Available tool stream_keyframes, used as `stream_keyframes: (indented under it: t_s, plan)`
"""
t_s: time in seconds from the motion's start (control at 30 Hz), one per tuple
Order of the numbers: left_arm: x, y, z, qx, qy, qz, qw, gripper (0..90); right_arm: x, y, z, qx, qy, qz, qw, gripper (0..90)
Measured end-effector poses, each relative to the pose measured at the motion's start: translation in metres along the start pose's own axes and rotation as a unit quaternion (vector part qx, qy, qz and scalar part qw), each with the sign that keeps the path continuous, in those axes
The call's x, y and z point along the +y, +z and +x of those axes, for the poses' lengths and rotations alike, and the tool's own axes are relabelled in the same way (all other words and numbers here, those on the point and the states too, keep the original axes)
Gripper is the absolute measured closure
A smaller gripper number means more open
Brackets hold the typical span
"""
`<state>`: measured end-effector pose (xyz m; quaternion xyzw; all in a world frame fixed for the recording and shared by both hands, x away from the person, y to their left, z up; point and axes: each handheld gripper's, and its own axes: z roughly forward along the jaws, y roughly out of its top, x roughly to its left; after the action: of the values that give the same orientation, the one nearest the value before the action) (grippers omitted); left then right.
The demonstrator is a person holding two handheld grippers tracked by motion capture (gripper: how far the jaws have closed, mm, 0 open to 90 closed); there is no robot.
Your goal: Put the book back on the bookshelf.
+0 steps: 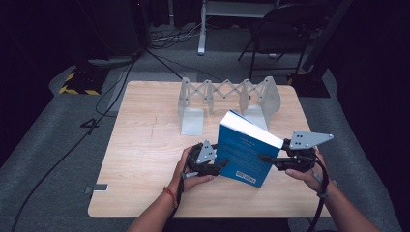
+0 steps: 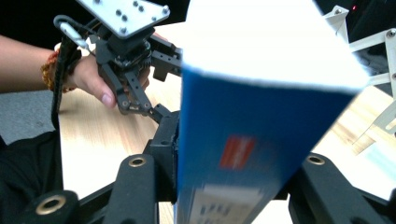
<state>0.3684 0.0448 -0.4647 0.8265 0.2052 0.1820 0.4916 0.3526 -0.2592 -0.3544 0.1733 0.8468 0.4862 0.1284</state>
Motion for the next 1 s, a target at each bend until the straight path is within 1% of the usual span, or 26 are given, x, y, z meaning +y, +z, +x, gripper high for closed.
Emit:
stream_keyframes:
  t_s: [0.07, 0.17, 0.23, 0.4, 0.5, 0.53, 0.57, 0.63, 0.67, 0.7, 0.8, 0.9, 1.0]
  plan:
    - [-0.001, -0.001, 0.0, -0.002, -0.001, 0.003, 1.0, 36.4, 0.003, -0.001, -0.001, 0.004, 0.003, 0.002, 1.0, 58.5]
    - [-0.004, -0.005, -0.001, -0.006, -0.002, 0.009, 0.9999, 36.4, 0.008, -0.001, -0.001, 0.001, 0.005, 0.011, 0.9999, 58.7]
    - [-0.009, -0.011, -0.001, -0.006, -0.002, 0.017, 0.9998, 36.2, 0.01, -0.001, -0.002, -0.002, 0.013, 0.016, 0.9998, 58.8]
    - [-0.022, -0.027, 0.004, -0.004, -0.009, 0.041, 0.9991, 35.8, 0.013, 0.001, -0.006, 0.005, 0.014, 0.02, 0.9997, 58.4]
    - [-0.031, -0.039, 0.007, -0.002, -0.008, 0.059, 0.9982, 35.6, 0.016, 0.002, -0.013, 0.022, 0.018, 0.024, 0.9993, 57.2]
    - [-0.033, -0.042, 0.007, -0.001, -0.009, 0.064, 0.9979, 35.4, 0.018, 0.003, -0.016, 0.031, 0.024, 0.026, 0.9989, 57.2]
    - [-0.035, -0.044, 0.008, 0.0, -0.01, 0.068, 0.9977, 35.3, 0.019, 0.004, -0.017, 0.031, 0.025, 0.027, 0.9988, 57.2]
    - [-0.042, -0.053, 0.009, 0.002, -0.01, 0.08, 0.9967, 35.3, 0.021, 0.005, -0.018, 0.028, 0.015, 0.032, 0.999, 56.0]
    - [-0.045, -0.057, 0.01, 0.005, -0.014, 0.085, 0.9963, 34.9, 0.023, 0.007, -0.02, 0.032, 0.012, 0.039, 0.9987, 55.9]
    - [-0.048, -0.061, 0.011, 0.007, -0.019, 0.088, 0.9959, 34.2, 0.024, 0.007, -0.021, 0.032, 0.011, 0.04, 0.9986, 55.9]
    - [-0.057, -0.072, 0.011, 0.012, -0.023, 0.103, 0.9943, 33.4, 0.027, 0.009, -0.023, 0.029, 0.013, 0.045, 0.9985, 56.4]
    - [-0.064, -0.082, 0.012, 0.017, -0.026, 0.113, 0.9931, 32.9, 0.03, 0.01, -0.022, 0.027, 0.008, 0.052, 0.9983, 57.0]
    - [-0.07, -0.089, 0.013, 0.022, -0.038, 0.114, 0.9925, 32.4, 0.032, 0.01, -0.019, 0.026, -0.003, 0.058, 0.998, 58.2]
